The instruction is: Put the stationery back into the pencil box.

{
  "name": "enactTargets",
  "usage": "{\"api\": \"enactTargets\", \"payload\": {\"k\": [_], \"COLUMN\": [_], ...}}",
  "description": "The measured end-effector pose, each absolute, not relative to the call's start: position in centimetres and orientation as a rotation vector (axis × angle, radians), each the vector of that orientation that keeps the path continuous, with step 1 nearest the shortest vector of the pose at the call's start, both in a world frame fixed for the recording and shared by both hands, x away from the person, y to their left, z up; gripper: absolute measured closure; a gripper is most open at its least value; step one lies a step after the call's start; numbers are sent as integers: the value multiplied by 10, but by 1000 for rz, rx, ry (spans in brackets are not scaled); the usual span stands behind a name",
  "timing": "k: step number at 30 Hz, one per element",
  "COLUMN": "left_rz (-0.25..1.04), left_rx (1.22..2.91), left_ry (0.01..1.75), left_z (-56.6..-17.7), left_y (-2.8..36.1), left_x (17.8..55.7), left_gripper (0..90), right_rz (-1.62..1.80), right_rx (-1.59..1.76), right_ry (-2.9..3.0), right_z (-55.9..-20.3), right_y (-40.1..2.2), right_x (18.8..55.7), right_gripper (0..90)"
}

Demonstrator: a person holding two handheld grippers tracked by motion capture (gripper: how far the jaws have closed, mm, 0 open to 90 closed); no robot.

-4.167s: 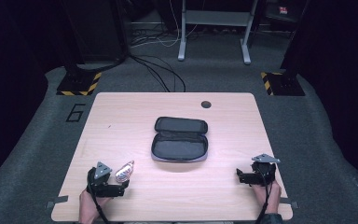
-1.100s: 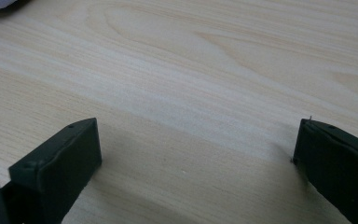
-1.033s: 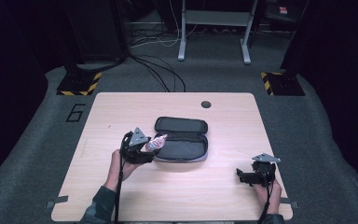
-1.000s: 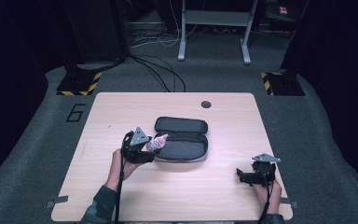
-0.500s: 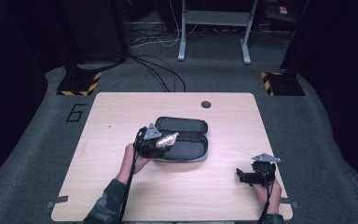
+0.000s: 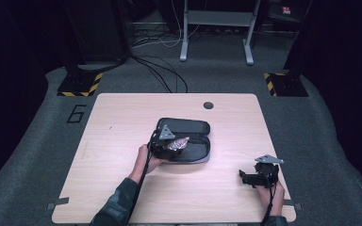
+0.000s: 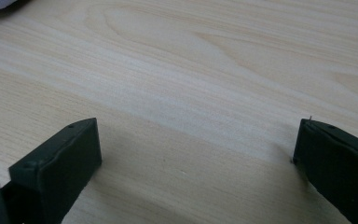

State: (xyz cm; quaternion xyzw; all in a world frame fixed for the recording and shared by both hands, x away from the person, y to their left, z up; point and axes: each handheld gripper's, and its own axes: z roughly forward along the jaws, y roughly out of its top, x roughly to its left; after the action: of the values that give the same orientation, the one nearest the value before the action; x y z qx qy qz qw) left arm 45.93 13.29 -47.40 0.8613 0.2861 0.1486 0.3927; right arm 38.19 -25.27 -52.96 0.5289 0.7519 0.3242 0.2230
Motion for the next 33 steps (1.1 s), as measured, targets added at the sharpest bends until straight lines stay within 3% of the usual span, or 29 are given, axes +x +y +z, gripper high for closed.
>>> {"api": "enactTargets", "payload": {"k": [28,33], "left_rz": [338,312], "left_rx": [2289,2259], "left_ry": [792,811], "left_z": [-500,-497], "left_y": [118,121], "left_x": [475,474], "left_gripper": [390,355], "right_rz": [896,896], "right_rx": [1462,1462], "right_ry": [2074,2074], "right_z": [-530,-530], "right_y": [-253,-253], "right_x": [382,382], "right_gripper": [2,2]}}
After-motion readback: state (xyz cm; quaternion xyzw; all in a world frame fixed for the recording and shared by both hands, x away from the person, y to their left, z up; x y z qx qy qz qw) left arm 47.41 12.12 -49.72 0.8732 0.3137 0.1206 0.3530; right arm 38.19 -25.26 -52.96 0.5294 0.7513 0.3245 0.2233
